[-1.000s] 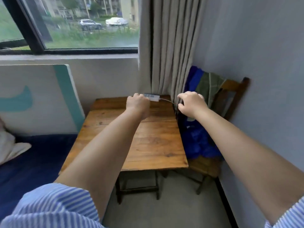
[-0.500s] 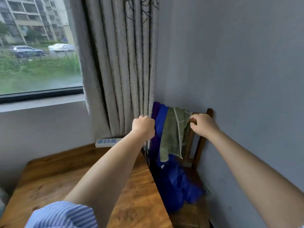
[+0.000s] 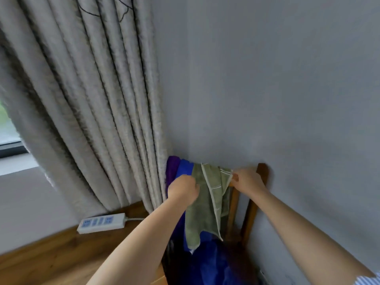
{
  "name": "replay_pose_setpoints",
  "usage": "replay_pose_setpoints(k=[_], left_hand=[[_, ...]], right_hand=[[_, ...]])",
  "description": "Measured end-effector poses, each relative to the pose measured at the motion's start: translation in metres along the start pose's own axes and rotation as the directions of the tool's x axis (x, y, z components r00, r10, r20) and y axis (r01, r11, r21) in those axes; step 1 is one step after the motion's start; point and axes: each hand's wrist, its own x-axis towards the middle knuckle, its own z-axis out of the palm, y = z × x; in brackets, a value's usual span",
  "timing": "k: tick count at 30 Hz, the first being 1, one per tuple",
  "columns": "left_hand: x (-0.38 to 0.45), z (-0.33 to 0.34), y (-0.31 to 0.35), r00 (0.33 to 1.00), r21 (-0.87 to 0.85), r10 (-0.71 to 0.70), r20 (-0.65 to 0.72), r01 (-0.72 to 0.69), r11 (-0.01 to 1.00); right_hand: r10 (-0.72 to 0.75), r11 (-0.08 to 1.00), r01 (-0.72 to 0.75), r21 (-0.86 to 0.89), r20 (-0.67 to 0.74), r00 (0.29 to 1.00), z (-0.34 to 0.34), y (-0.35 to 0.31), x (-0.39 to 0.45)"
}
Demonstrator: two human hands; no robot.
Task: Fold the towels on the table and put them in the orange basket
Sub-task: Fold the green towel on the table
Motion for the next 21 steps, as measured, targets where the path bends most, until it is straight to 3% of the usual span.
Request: replay_pose_setpoints(k=[4, 7, 12, 15, 18, 21], left_hand=[[0.052, 0.015, 0.015, 0.996, -0.050, -0.088, 0.023, 0.090, 0.995], [0.085, 0.032, 0.026, 0.985, -0.115, -0.164, 0.061, 0.170, 0.979], [0.115, 0.048, 0.029, 0.956, -0.150, -0.291, -0.025, 0.284, 0.947], [0.123, 0.055, 0.030, 0.969, -0.090, -0.236, -0.071, 0.229, 0.969], [0.125, 0.058, 0.032, 0.978, -0.102, -0.187, -0.087, 0.178, 0.979], [0.123, 0.057, 0.027, 0.975, -0.232, -0.210, -0.071, 0.188, 0.954]], right_hand=[[-0.127, 0.991, 0.125, 0.039, 0.062, 0.990, 0.023, 0.019, 0.047], [-0.139, 0.986, 0.126, 0.108, 0.116, 0.984, 0.049, 0.029, 0.067], [-0.245, 0.954, 0.262, 0.149, -0.121, 0.962, 0.068, 0.037, 0.078], [-0.300, 0.914, 0.355, 0.198, -0.263, 0.917, 0.073, 0.041, 0.079], [-0.321, 0.894, 0.387, 0.225, -0.282, 0.904, 0.073, 0.041, 0.078], [-0.303, 0.891, 0.372, 0.261, -0.270, 0.914, 0.074, 0.042, 0.076]])
